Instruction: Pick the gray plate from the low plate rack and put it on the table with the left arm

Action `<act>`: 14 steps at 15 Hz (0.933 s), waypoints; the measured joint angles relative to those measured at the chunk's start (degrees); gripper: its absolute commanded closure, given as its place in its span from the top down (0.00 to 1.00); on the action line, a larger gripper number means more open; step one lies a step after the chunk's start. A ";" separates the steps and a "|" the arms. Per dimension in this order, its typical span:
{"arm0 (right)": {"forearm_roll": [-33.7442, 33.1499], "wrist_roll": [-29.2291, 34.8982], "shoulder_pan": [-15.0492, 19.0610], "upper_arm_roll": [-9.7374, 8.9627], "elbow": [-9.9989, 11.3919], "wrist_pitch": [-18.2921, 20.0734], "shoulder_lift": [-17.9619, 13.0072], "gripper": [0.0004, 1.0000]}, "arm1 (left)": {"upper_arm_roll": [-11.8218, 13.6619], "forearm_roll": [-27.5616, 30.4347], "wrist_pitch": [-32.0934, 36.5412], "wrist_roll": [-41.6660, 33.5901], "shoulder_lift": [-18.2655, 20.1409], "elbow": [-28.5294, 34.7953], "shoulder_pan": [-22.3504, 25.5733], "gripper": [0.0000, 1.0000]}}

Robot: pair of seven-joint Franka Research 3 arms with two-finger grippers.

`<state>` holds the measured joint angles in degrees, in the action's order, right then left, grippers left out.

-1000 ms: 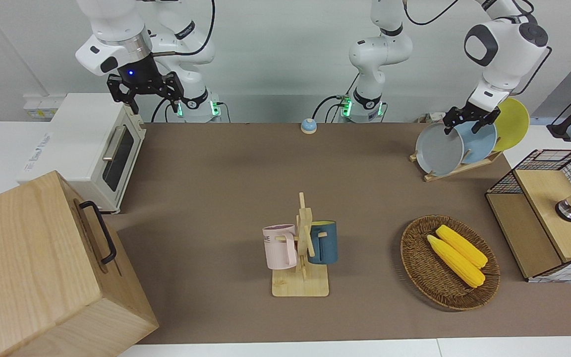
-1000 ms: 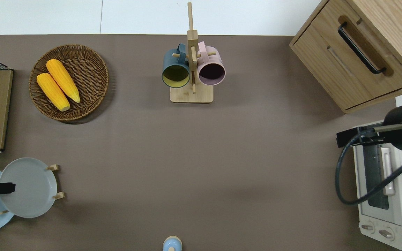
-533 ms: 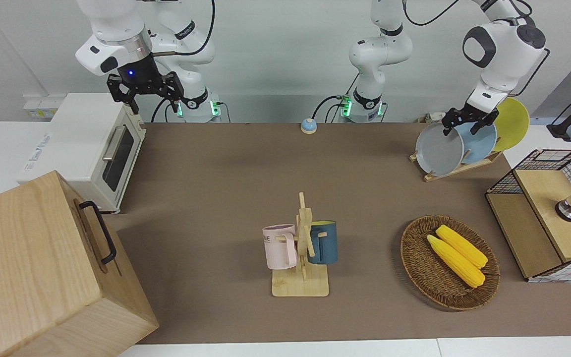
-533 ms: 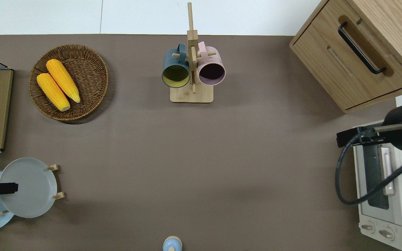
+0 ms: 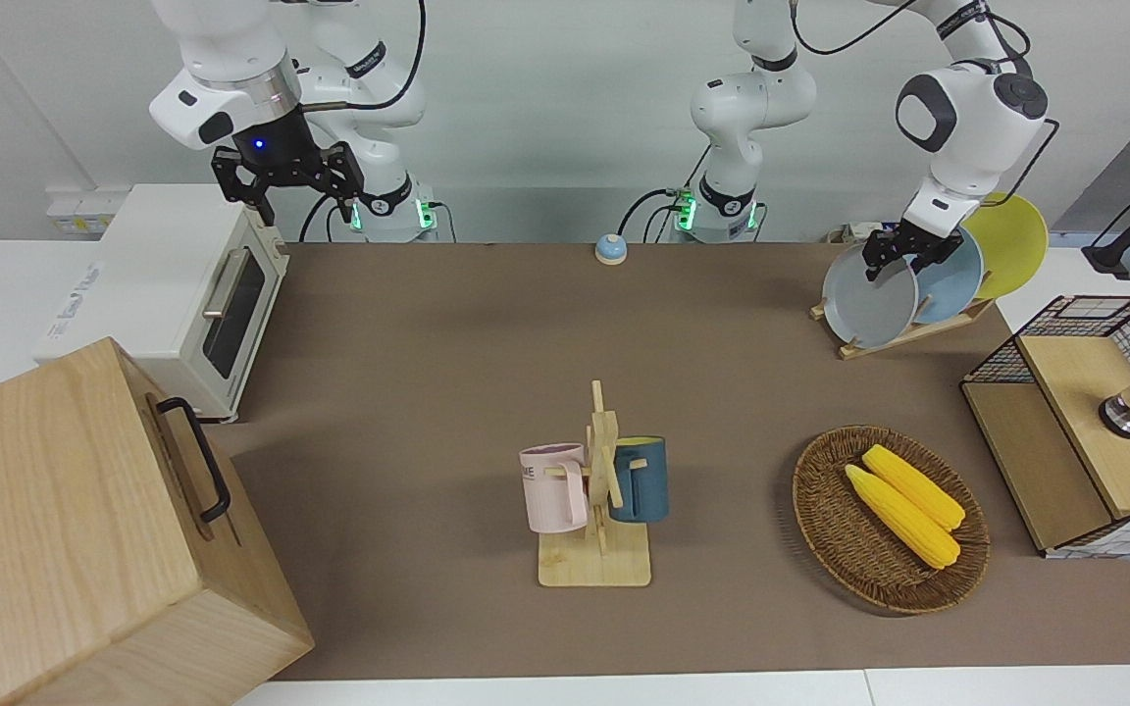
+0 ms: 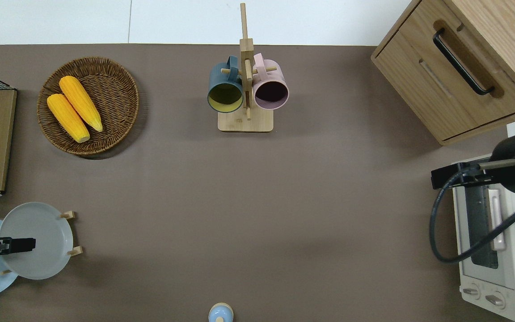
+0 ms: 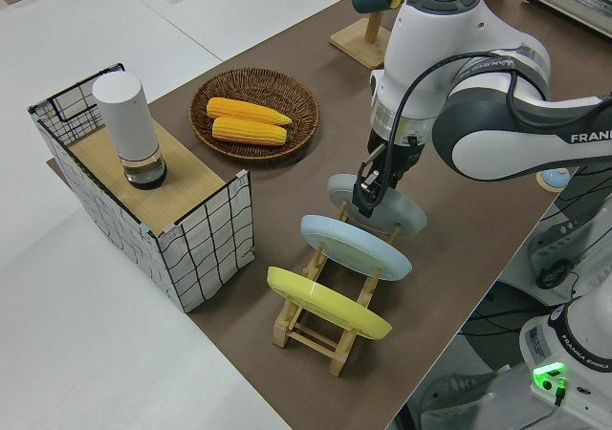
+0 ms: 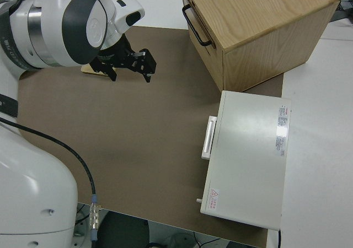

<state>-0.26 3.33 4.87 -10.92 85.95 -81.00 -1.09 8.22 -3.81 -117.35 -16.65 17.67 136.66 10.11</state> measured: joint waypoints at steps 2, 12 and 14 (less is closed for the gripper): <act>0.00 0.00 0.00 0.00 0.00 0.00 0.00 0.99 | 0.00 0.00 0.00 0.00 0.10 0.23 0.00 0.26; 0.00 0.00 0.00 0.00 0.00 0.00 0.00 0.99 | -0.25 0.09 0.01 0.34 0.61 0.46 -0.01 0.00; 0.00 0.00 0.00 0.00 0.00 0.00 0.00 0.99 | -0.26 0.09 0.01 0.45 0.74 0.46 -0.01 0.00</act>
<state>-0.26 3.33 4.87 -10.92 85.95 -81.00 -1.09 7.95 -3.72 -117.34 -16.20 18.42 137.12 10.10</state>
